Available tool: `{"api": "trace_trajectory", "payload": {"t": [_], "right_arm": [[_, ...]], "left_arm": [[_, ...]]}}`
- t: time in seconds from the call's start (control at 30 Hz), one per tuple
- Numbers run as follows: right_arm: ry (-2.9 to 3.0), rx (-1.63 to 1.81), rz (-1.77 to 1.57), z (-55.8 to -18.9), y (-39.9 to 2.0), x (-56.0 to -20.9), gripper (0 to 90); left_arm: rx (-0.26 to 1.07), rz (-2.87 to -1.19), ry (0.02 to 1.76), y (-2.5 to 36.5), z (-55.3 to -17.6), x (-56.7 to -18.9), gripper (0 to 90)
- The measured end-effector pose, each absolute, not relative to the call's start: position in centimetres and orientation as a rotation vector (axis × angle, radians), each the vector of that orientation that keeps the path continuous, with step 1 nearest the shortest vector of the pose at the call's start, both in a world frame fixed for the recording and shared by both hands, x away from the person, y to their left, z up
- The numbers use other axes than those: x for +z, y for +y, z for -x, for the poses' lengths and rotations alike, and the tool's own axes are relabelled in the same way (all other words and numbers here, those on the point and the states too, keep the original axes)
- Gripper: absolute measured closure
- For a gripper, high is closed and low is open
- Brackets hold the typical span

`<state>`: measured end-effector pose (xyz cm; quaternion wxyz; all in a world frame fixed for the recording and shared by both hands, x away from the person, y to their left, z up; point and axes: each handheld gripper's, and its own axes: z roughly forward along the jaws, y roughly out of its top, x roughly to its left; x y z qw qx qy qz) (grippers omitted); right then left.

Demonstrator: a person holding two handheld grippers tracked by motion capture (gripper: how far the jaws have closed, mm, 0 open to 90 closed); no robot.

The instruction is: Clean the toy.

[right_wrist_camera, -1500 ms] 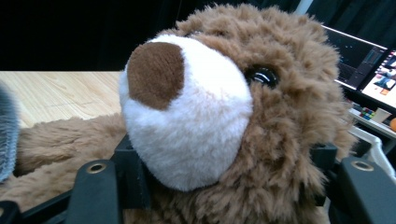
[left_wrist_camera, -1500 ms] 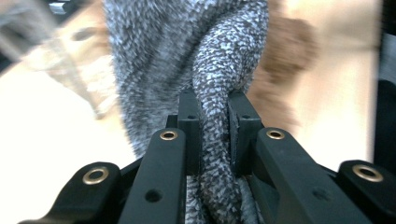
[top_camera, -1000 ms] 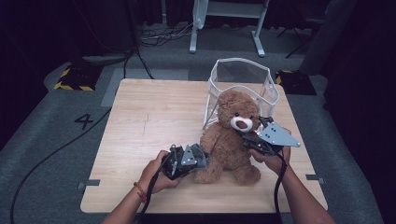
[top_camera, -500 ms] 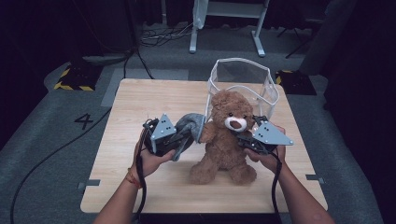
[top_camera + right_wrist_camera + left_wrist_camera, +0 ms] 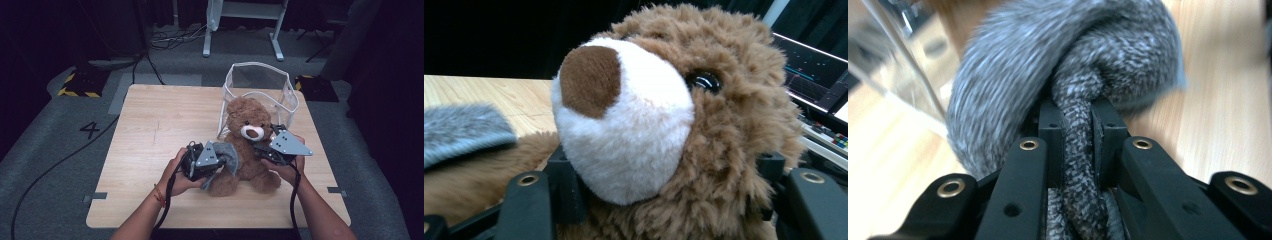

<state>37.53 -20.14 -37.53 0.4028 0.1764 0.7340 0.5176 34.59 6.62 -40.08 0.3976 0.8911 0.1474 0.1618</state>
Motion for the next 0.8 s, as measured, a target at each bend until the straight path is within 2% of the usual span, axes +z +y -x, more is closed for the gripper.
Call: {"api": "trace_trajectory", "payload": {"t": [0.07, 0.13, 0.2, 0.23, 0.3, 0.37, 0.47, 0.6, 0.67, 0.8], "right_arm": [[1.855, 1.311, -0.448, -37.6, -20.4, -37.4, 36.2], [1.872, 1.323, -0.438, -37.6, -20.6, -37.4, 36.3], [1.900, 1.352, -0.403, -37.6, -20.6, -37.4, 36.2], [1.912, 1.354, -0.393, -37.5, -20.4, -37.4, 36.1], [1.921, 1.346, -0.376, -37.4, -20.1, -37.5, 36.1], [1.946, 1.295, -0.316, -36.9, -18.9, -37.7, 35.8], [1.968, 1.254, -0.270, -36.7, -18.0, -37.9, 35.7], [1.983, 1.259, -0.260, -36.6, -17.5, -37.9, 35.7], [1.984, 1.265, -0.255, -36.5, -17.6, -37.9, 35.5], [1.986, 1.272, -0.241, -36.4, -17.8, -37.8, 35.6]], "left_arm": [[0.405, -2.248, 0.407, 7.7, -34.6, -40.6, 78.7], [0.412, -2.163, 0.469, 9.4, -34.9, -40.0, 78.7], [0.431, -2.038, 0.530, 11.1, -35.2, -38.5, 78.6], [0.461, -1.906, 0.551, 12.4, -35.2, -36.6, 78.7], [0.479, -1.858, 0.537, 12.8, -35.1, -35.6, 78.7], [0.538, -1.786, 0.459, 12.3, -34.3, -32.7, 78.6], [0.571, -1.791, 0.370, 10.3, -33.8, -30.3, 78.5], [0.630, -1.861, 0.323, 7.8, -33.8, -29.3, 78.3], [0.625, -1.925, 0.323, 6.1, -34.8, -29.8, 78.3], [0.637, -1.995, 0.365, 5.7, -35.7, -31.2, 78.4]]}}
